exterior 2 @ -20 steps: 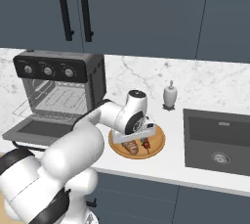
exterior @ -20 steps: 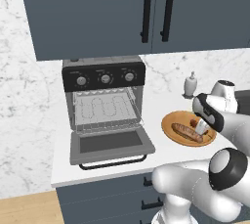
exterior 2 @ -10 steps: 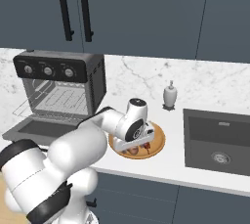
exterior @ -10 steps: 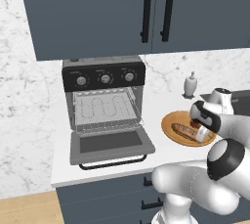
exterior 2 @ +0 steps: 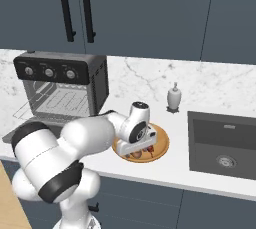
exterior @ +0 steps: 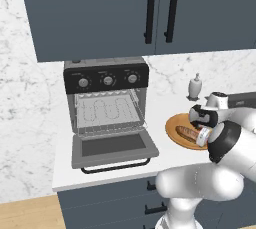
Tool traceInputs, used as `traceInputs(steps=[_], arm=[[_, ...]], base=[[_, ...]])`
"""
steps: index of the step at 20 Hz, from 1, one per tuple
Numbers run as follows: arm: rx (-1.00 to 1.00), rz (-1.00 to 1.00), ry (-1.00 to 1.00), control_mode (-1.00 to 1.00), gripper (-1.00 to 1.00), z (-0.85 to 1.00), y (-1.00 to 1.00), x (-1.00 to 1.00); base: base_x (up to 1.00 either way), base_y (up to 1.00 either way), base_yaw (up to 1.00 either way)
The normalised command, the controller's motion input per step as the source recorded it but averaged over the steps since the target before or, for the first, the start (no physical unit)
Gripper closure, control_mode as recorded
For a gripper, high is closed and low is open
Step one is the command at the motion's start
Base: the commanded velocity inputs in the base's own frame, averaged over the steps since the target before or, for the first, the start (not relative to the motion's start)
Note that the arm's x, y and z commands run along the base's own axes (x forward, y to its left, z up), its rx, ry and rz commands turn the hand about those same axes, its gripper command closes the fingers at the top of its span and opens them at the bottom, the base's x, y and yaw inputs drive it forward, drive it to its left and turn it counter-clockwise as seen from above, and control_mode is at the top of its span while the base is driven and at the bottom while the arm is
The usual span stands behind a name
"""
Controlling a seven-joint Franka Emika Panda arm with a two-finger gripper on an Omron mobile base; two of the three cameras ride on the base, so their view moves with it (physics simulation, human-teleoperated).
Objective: Pick up the kebab skewer and baguette bread, and place them inside the toaster oven. Close the toaster oven door and start by setting the timer.
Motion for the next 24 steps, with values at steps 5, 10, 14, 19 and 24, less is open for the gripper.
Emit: traceInputs(steps=[5, 10, 14, 19, 24], arm=[[0.00, 0.04, 0.05, -1.00, -1.00, -0.11, -0.02, 0.11], [0.00, 0.03, 0.01, -1.00, -1.00, -0.19, 0.00, 0.00], [0.00, 0.03, 0.00, -1.00, 1.00, -0.08, 0.00, 0.00], [0.00, 0.05, 0.00, -1.00, 1.00, 0.00, -0.01, -0.01], [0.08, 0.04, 0.00, -1.00, 1.00, 0.54, 0.01, -0.47]], base=[[0.00, 0.00, 0.00], [0.00, 0.00, 0.00], [0.00, 0.00, 0.00], [0.00, 0.00, 0.00], [0.00, 0.00, 0.00]])
